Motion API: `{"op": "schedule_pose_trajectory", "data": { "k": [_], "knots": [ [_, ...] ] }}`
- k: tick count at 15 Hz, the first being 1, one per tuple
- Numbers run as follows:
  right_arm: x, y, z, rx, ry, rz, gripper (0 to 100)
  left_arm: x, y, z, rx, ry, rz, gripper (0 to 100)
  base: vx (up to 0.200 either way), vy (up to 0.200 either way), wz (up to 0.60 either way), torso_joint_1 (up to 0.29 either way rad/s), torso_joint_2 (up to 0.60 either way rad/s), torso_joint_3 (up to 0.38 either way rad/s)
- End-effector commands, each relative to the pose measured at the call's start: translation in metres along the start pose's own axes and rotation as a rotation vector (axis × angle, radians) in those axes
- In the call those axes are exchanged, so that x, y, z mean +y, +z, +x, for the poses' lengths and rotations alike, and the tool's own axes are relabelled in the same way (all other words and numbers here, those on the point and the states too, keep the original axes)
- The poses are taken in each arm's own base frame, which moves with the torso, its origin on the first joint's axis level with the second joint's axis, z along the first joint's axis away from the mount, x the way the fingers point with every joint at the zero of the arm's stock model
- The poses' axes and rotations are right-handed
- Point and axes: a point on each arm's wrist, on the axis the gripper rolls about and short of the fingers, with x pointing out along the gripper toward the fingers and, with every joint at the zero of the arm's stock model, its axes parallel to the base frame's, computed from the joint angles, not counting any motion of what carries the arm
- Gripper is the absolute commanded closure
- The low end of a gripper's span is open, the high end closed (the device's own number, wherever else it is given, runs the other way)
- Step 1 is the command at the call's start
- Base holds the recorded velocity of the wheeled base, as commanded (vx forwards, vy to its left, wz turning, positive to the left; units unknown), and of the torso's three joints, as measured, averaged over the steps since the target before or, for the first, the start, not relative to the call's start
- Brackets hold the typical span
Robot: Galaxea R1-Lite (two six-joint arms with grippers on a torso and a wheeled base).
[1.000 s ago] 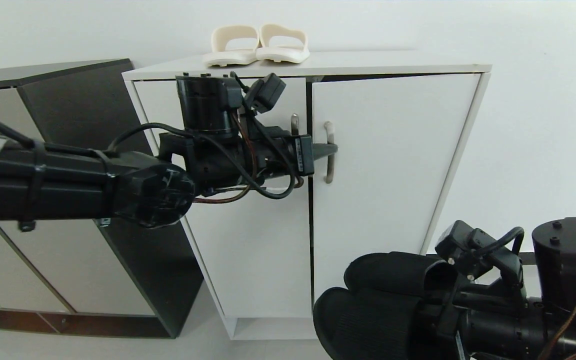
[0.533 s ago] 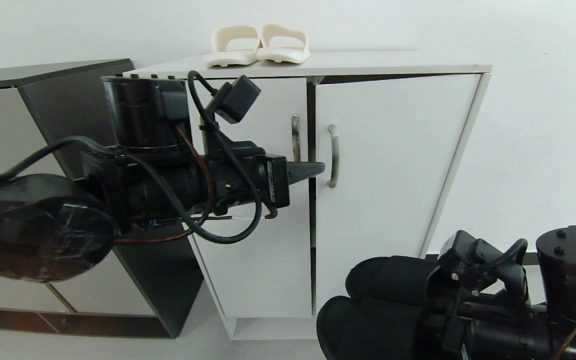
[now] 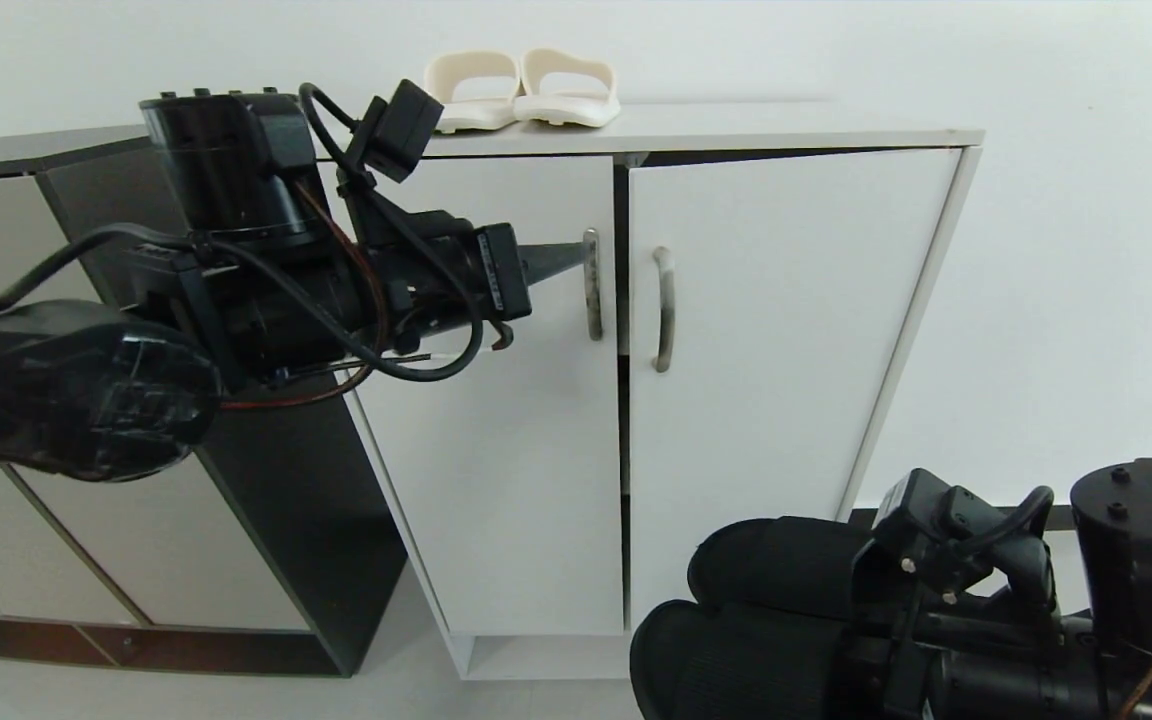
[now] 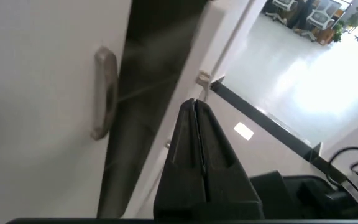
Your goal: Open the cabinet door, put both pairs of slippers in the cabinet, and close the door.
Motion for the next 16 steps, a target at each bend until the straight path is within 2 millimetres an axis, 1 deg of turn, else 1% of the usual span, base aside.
{"op": "schedule_pose_trajectory", "data": {
  "k": [1, 4, 8, 13, 16],
  "knots": [
    [0.000, 0.000, 0.000, 0.000, 0.002, -0.004, 100, 0.018, -0.006, 0.024, 0.008, 0.015, -0.006, 100, 0.000, 0.000, 0.00, 0.000, 0.00, 0.000],
    [0.000, -0.002, 0.001, 0.006, 0.004, -0.021, 100, 0.028, -0.001, 0.047, -0.017, 0.018, 0.002, 100, 0.000, 0.000, 0.00, 0.000, 0.00, 0.000],
    [0.000, -0.003, 0.002, 0.014, 0.004, -0.020, 100, 0.035, 0.003, 0.062, -0.007, 0.039, -0.005, 100, 0.000, 0.000, 0.00, 0.000, 0.00, 0.000],
    [0.007, -0.004, 0.004, 0.028, 0.031, -0.023, 100, 0.032, 0.002, 0.066, -0.006, 0.025, -0.003, 100, 0.000, 0.000, 0.00, 0.000, 0.00, 0.000],
    [0.008, -0.005, 0.007, 0.034, 0.032, -0.025, 100, 0.027, 0.003, 0.066, -0.009, 0.014, 0.001, 100, 0.000, 0.000, 0.00, 0.000, 0.00, 0.000]
  ]
}}
